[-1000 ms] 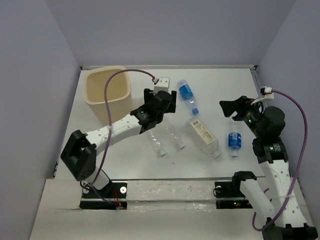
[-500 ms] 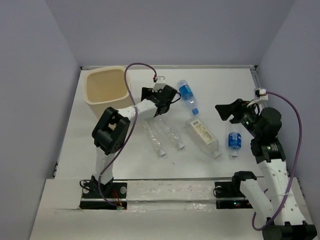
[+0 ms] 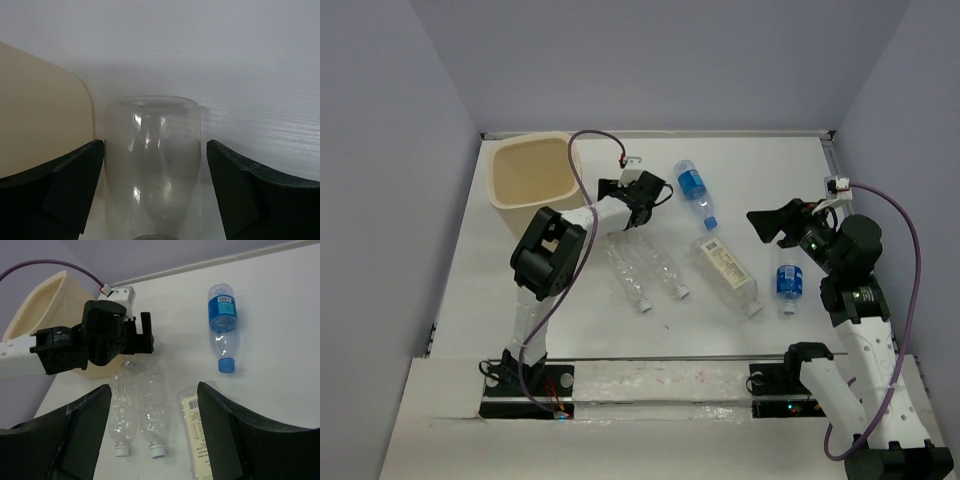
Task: Put the plastic bottles in the bin
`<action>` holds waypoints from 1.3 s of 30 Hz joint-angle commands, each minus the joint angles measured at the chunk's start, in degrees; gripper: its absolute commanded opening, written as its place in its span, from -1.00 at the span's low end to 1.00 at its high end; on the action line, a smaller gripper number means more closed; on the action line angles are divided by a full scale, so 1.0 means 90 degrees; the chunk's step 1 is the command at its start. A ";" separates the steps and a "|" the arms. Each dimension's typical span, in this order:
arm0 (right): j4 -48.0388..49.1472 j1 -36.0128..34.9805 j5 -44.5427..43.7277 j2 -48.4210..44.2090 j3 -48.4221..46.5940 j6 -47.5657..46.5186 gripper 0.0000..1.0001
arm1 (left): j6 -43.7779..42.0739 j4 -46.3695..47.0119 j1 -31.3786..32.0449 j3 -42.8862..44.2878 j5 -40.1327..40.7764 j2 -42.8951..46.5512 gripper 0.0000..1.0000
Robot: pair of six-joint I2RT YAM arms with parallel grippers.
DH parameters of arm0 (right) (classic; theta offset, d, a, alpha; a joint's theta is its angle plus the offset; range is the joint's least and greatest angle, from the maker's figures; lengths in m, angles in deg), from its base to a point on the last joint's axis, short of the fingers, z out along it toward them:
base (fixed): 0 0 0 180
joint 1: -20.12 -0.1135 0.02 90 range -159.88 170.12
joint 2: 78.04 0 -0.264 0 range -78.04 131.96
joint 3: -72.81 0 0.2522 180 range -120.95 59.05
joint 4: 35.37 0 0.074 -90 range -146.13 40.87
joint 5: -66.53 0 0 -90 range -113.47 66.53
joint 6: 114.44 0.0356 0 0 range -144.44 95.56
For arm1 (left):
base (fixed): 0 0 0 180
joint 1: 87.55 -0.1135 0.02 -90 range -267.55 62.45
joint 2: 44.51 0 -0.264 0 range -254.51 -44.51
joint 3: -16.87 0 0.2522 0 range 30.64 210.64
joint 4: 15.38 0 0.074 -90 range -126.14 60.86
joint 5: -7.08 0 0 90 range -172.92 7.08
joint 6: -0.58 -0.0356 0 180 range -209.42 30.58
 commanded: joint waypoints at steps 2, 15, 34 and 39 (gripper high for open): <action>0.0423 0.0005 0.0202 0.0021 0.0011 0.0061 0.51 | 0.0138 0.0266 -0.0199 0.0175 -0.0414 0.0017 0.91; 0.0424 0.0005 0.0261 0.0070 0.0001 0.0071 0.50 | -0.0048 0.0852 -0.0258 0.0136 -0.0971 -0.0091 0.36; 0.0853 -0.0648 0.0477 0.0734 -0.0136 0.0218 0.49 | -0.0351 0.2415 -0.0131 -0.0089 -0.2505 0.4263 0.21; 0.0785 -0.2152 -0.0714 0.1232 -0.0477 -0.0173 0.50 | -0.0809 0.2279 -0.0364 -0.0216 -0.1743 0.5055 0.23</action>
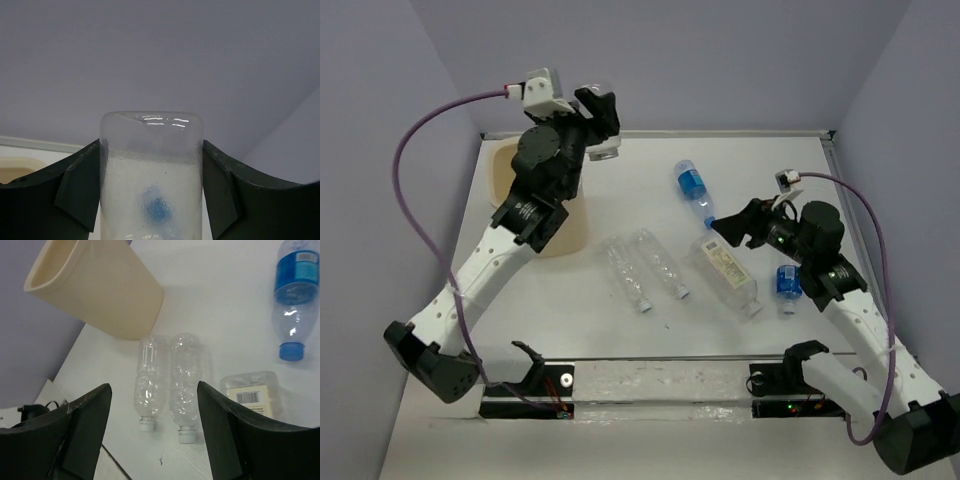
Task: Put the plastic bottles in the bin
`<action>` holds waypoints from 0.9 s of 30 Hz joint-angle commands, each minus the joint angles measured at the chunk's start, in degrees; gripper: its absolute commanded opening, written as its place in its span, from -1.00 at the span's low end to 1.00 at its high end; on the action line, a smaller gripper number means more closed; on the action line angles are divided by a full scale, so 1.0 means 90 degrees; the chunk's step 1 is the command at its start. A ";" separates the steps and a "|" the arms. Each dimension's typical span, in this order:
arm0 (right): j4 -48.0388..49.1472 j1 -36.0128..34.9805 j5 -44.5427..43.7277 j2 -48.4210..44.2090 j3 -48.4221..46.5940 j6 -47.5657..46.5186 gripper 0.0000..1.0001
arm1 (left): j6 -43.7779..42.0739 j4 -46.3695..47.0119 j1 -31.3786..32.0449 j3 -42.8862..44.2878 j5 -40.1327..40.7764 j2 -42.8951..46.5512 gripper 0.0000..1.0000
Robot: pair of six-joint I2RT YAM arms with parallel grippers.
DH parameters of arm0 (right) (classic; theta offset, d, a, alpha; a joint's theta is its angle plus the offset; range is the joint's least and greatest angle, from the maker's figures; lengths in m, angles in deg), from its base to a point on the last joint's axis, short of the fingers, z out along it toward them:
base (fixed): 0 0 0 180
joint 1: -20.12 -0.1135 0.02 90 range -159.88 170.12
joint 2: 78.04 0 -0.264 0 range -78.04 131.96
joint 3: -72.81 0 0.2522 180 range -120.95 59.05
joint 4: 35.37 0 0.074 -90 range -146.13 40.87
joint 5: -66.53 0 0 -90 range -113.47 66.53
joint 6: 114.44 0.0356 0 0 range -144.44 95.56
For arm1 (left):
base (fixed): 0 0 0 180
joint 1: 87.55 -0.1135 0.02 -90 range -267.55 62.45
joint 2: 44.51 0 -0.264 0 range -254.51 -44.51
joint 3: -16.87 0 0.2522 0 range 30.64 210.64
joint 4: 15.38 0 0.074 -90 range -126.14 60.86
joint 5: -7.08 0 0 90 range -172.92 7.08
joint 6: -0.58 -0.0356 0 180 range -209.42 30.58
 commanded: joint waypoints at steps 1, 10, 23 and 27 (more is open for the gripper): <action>0.0343 -0.0965 -0.0837 0.0270 -0.0509 -0.0307 0.50 | -0.0491 -0.0101 -0.0551 -0.0126 0.0572 0.0346 0.24; -0.0066 -0.2974 -0.2173 0.1616 -0.1358 -0.0941 0.54 | -0.0326 -0.0026 -0.2604 -0.0974 0.0064 0.0465 0.26; -0.0497 -0.4560 -0.4128 0.4283 -0.2862 -0.1537 0.73 | -0.1098 0.1176 -0.2624 -0.2225 0.1225 0.0153 0.50; -0.0507 -0.4560 -0.4372 0.5219 -0.3302 -0.1606 0.73 | -0.0971 0.1206 -0.2624 -0.2362 0.1168 0.0191 0.89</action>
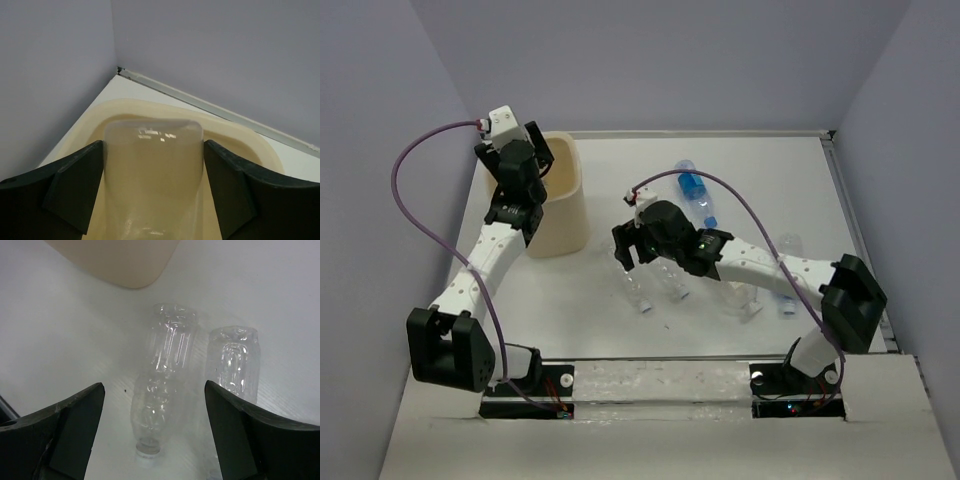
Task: Put the plastic bottles in the bin
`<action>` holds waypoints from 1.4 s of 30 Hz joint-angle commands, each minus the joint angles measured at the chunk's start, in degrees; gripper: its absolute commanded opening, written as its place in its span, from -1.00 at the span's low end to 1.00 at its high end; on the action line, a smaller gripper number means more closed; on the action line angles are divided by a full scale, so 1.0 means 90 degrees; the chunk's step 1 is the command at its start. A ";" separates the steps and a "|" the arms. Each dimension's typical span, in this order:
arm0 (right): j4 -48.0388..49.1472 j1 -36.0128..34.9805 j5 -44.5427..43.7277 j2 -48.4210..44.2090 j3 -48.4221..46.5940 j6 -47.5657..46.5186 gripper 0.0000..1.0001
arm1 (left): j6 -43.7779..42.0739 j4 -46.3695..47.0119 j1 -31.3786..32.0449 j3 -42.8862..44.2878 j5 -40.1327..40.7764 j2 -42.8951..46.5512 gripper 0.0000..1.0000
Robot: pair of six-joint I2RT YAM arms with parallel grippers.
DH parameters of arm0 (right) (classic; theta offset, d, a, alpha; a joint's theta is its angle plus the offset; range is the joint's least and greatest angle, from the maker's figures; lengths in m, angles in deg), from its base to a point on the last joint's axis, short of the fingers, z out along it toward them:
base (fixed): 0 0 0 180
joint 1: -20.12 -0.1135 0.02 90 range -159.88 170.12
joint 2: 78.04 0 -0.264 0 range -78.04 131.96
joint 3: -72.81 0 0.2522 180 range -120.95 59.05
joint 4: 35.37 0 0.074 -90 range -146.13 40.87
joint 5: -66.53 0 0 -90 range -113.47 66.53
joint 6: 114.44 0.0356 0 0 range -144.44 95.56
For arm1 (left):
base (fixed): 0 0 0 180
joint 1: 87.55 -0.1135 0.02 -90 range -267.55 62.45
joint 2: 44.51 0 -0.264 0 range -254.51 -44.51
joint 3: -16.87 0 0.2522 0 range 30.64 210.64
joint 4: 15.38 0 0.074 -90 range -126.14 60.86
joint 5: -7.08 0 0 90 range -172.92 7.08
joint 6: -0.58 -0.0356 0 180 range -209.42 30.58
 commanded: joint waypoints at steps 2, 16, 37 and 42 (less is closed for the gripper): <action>-0.0091 -0.0058 -0.0676 0.0870 -0.0807 -0.0236 0.73 | 0.0032 0.0640 -0.0002 -0.0181 0.0211 0.0201 0.98; -0.0219 -0.0058 -0.0628 0.2317 -0.1637 -0.0246 0.64 | 0.1204 -0.0491 0.0037 -0.0162 -0.2121 0.2319 0.98; -0.0356 -0.0175 -0.0716 0.2739 -0.2020 0.0125 -0.30 | 0.0756 -0.1733 0.0661 -0.2086 -0.3306 0.6236 0.98; -0.0356 -0.0302 -0.0755 0.1431 -0.1687 0.0155 -0.32 | 0.0658 -0.1733 0.1004 -0.2339 -0.2516 0.6607 0.98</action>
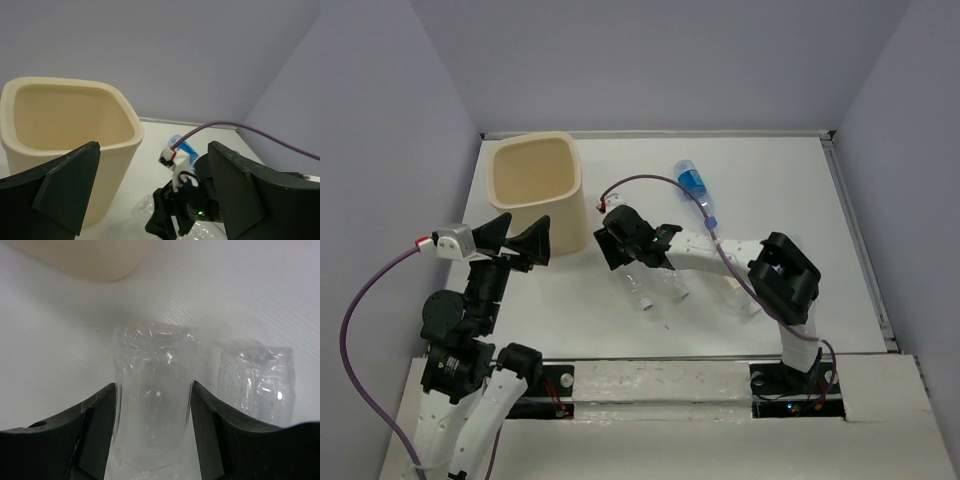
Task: Put the plastic bottles in the bin
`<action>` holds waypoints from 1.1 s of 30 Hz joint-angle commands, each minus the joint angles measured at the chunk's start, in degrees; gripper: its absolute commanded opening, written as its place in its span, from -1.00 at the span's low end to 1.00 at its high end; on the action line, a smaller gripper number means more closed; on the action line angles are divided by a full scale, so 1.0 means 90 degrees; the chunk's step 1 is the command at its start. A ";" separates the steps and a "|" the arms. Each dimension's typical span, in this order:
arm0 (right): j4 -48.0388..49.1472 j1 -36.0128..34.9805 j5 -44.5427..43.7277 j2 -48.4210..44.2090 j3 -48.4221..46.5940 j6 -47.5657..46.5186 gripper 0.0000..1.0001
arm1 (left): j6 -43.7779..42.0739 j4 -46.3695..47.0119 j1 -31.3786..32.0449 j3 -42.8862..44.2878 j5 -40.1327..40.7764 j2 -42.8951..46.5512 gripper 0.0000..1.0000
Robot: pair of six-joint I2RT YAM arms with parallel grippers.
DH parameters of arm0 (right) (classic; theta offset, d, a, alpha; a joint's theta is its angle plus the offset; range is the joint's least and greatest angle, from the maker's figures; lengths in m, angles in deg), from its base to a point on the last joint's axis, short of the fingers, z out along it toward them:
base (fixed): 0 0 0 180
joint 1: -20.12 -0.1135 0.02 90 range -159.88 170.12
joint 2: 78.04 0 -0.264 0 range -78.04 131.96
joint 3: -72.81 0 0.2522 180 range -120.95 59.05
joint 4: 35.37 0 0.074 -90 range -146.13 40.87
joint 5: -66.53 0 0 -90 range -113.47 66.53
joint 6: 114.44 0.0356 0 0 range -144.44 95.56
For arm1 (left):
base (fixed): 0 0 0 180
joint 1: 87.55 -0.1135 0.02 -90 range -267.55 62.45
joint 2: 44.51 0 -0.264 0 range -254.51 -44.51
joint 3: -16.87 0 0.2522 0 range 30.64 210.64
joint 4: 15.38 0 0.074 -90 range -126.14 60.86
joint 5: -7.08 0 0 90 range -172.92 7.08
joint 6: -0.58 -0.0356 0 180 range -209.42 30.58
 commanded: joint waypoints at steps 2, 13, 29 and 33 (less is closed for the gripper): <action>0.0140 -0.0300 -0.0102 -0.2116 0.0198 0.0023 -0.35 | -0.0170 0.0181 0.0244 -0.0212 0.0834 0.0439 0.98; 0.0501 -0.0300 0.0553 -0.3421 -0.1446 -0.0991 -0.41 | 0.0005 0.0064 0.0449 -0.0359 0.1225 0.0616 0.98; 0.3497 -0.0057 -0.0024 0.1667 -0.6891 -0.2692 -0.42 | 0.0181 -0.0288 0.0625 -0.0291 0.2104 0.0792 0.98; 0.4279 0.0216 0.0210 0.1902 -0.6853 -0.2156 -0.42 | 0.0181 -0.0308 0.0693 -0.0271 0.2154 0.0753 0.98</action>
